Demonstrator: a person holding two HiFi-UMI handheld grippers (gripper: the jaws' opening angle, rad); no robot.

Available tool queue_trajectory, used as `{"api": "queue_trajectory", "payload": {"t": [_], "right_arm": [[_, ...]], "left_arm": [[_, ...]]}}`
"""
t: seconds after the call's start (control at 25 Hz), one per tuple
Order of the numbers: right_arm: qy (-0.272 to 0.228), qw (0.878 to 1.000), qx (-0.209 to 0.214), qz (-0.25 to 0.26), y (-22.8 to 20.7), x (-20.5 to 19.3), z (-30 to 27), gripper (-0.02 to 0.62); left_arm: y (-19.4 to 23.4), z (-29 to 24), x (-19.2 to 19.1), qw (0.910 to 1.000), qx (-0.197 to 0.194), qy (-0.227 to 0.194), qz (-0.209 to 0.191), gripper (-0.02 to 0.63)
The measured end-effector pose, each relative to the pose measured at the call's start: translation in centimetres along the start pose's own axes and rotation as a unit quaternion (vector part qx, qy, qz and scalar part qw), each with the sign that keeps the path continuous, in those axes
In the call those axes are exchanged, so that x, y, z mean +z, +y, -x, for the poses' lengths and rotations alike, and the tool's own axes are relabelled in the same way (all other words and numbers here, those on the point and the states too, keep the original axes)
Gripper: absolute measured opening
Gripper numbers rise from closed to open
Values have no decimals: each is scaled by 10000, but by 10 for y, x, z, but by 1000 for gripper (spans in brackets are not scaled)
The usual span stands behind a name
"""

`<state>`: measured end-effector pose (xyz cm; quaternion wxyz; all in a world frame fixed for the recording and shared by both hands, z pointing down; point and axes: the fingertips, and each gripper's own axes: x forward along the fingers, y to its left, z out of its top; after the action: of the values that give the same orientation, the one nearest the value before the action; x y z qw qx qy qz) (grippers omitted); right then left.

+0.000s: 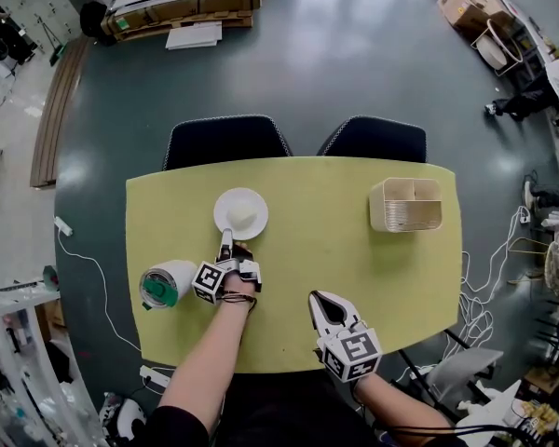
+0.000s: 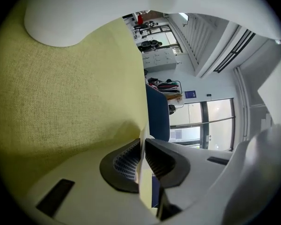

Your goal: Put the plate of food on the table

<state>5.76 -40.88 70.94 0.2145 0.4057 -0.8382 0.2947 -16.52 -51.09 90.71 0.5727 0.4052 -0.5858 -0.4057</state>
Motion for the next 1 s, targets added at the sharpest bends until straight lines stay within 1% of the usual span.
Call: {"api": "queue_trajectory", "payload": {"t": [0.12, 0.32, 0.44, 0.52, 0.76, 0.92, 1.0], "right_arm": [[1, 10000, 11, 19, 0, 0, 2, 12], [-42, 10000, 43, 33, 0, 2, 5, 12], [-58, 9999, 65, 54, -1, 2, 4, 12], [-68, 9999, 76, 77, 0, 3, 5, 12], [-78, 9999, 98, 88, 1, 0, 8, 12], [-105, 9998, 103, 101, 3, 3, 9, 12], [-126, 9998, 106, 101, 4, 5, 10, 12]], "left_arm": [[2, 0, 0, 9999, 149, -59, 41, 47], [6, 3, -3, 9989, 417, -124, 150, 163], [9, 5, -3, 9979, 604, -214, 112, 209], [8, 7, -2, 9971, 710, -276, 50, 227], [13, 17, -1, 9896, 1340, -493, -162, 232], [14, 27, 3, 9827, 1714, -591, -364, 238], [14, 33, 5, 9799, 1842, -631, -427, 241]]}}
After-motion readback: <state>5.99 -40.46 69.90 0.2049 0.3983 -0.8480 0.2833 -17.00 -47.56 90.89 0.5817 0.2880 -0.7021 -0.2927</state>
